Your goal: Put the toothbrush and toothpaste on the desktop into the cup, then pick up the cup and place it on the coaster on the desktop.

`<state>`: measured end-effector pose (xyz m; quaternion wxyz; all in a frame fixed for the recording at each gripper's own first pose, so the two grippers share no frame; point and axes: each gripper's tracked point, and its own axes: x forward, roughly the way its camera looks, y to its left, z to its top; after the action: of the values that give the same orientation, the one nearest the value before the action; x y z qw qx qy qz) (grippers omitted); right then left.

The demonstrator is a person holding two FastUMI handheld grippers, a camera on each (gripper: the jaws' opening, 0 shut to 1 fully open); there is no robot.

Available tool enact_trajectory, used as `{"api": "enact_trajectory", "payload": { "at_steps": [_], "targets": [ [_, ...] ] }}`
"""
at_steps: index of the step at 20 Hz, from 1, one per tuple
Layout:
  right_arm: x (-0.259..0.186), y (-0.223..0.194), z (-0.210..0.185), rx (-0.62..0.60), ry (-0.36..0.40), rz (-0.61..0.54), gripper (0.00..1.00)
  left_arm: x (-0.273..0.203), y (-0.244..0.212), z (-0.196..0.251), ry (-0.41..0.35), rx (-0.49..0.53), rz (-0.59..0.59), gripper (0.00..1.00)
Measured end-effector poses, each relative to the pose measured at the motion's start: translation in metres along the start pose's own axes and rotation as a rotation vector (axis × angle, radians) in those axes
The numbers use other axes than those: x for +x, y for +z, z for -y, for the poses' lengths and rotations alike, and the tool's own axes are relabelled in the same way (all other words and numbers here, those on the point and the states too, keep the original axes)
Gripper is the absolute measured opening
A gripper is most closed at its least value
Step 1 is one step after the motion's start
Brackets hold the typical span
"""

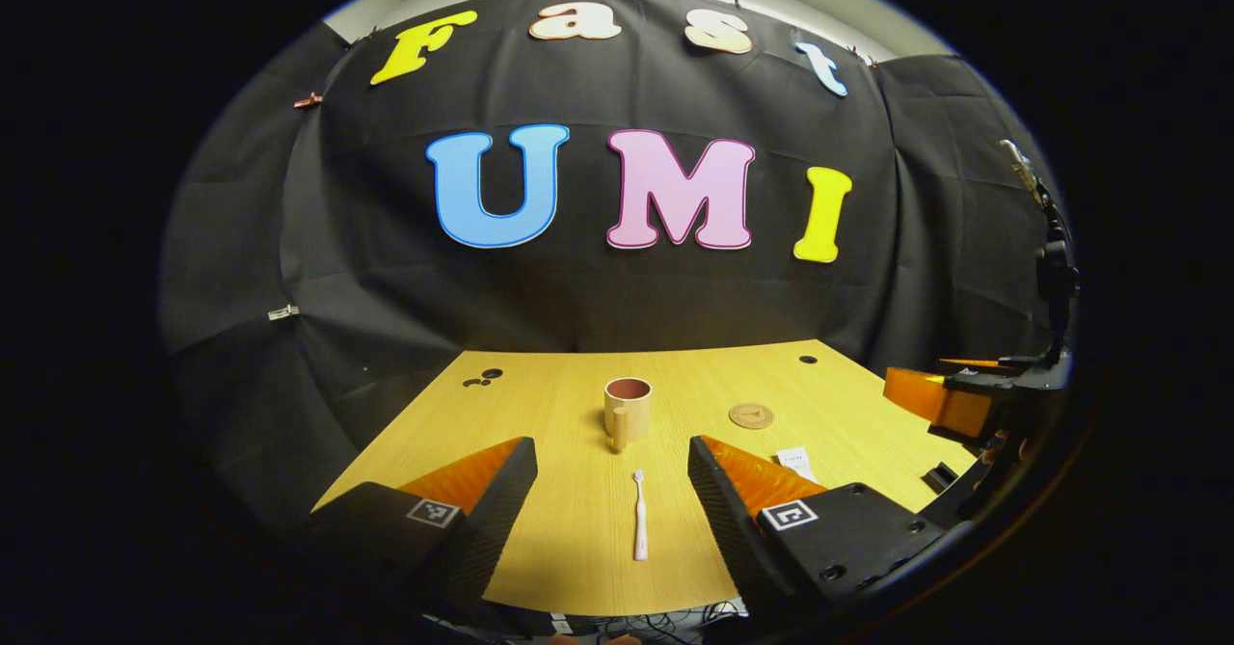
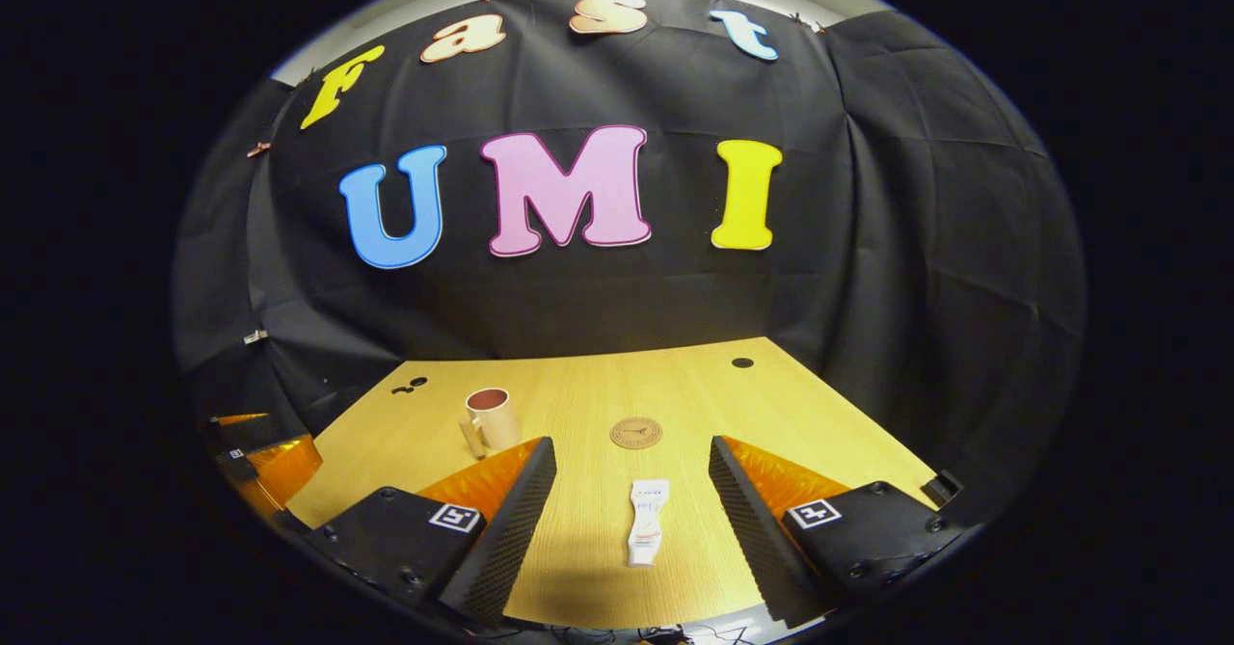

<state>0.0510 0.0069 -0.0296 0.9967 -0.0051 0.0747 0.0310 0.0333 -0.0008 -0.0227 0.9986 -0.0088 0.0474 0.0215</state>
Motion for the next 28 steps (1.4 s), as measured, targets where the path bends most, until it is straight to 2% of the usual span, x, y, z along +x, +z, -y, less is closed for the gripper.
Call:
{"api": "enact_trajectory", "payload": {
  "at_steps": [4,13,23,24,25,28],
  "targets": [
    [0.019,-0.016,0.002,0.002,0.01,-0.083,0.98,0.015,-0.014,-0.006,0.033,-0.042,-0.054,0.98],
    [0.073,-0.074,0.0,-0.074,0.069,-0.285,0.99,0.036,-0.029,-0.014,0.099,-0.031,-0.116,0.98],
    [0.134,-0.165,0.027,-0.04,0.019,-0.56,0.99,0.042,-0.046,-0.015,0.2,-0.011,-0.186,0.98],
    [0.138,-0.173,0.031,-0.057,0.018,-0.58,0.99,0.043,-0.049,-0.015,0.204,-0.01,-0.196,0.93],
    [0.143,-0.18,0.032,-0.073,0.019,-0.595,0.99,0.043,-0.051,-0.015,0.21,-0.008,-0.204,0.98],
    [0.152,-0.2,0.033,-0.093,0.024,-0.647,0.99,0.046,-0.057,-0.013,0.215,-0.001,-0.224,0.98]
  ]
}}
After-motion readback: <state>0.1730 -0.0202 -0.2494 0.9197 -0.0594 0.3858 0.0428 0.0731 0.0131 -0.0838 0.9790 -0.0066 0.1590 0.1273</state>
